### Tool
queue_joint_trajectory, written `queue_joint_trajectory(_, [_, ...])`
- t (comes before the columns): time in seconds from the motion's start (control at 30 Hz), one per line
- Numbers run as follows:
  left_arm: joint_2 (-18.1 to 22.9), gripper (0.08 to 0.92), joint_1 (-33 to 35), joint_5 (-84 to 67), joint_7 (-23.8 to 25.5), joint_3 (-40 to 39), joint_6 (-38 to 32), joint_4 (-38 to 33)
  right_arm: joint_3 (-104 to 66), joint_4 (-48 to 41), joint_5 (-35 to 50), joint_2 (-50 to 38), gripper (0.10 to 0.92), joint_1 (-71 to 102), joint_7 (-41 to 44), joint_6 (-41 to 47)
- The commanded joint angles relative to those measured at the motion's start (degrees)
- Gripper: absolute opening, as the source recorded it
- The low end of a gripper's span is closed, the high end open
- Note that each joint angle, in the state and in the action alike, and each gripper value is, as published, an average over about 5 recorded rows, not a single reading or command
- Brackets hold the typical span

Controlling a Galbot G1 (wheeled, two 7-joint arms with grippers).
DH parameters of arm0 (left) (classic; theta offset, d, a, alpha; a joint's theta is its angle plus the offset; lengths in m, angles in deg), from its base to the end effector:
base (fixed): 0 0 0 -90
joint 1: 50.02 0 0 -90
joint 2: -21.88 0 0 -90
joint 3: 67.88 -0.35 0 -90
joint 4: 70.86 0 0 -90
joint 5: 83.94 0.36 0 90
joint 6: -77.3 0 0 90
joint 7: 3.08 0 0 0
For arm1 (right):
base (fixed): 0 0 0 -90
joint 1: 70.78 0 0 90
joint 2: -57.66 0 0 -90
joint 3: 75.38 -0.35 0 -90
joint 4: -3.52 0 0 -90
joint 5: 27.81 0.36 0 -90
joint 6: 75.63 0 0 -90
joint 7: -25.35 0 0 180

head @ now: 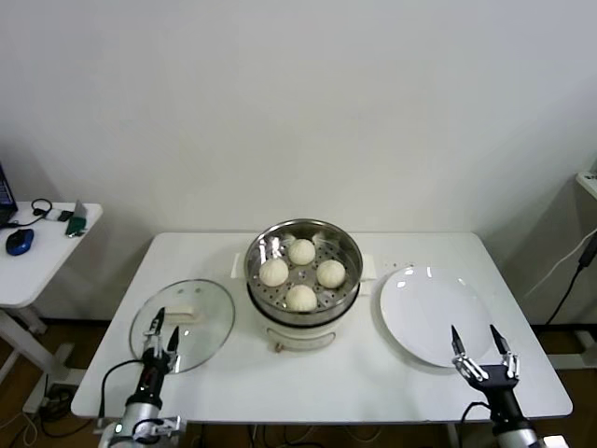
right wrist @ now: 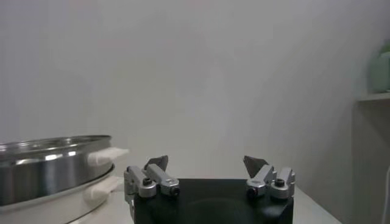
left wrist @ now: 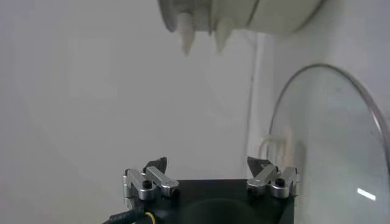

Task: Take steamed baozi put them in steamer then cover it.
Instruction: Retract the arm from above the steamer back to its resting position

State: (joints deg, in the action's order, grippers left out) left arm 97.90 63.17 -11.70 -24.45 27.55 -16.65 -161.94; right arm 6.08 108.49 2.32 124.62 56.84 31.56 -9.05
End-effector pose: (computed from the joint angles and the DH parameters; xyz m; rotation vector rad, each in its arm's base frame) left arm 0.2015 0.1160 -0.4397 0.0600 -2.2652 -2.1499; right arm 0.1404 -0.1481 -0.3813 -0.0654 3.0822 0.1199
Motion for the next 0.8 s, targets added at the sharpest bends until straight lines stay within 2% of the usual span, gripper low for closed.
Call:
queue_joint_trajectory(0.03, [0.23, 0.823, -5.66, 4.08, 0.04, -0.56, 0.91, 6.84, 0.14, 1.45, -0.33, 0.98, 0.823, 0.82, -0.35, -0.18])
queue_joint_trajectory(0.33, [-0.35, 0.823, -8.54, 2.84, 1.09, -0.95, 1.46, 9.08, 0.55, -0.53, -0.23, 0.49, 0.823, 0.44, -0.30, -0.84])
queue_joint_trajectory(0.8, [-1.94, 0.823, -11.55, 3.48, 1.74, -1.25, 1.36, 12.66, 0.18, 0.98, -0.77, 1.44, 0.823, 0.50, -0.16, -0.65])
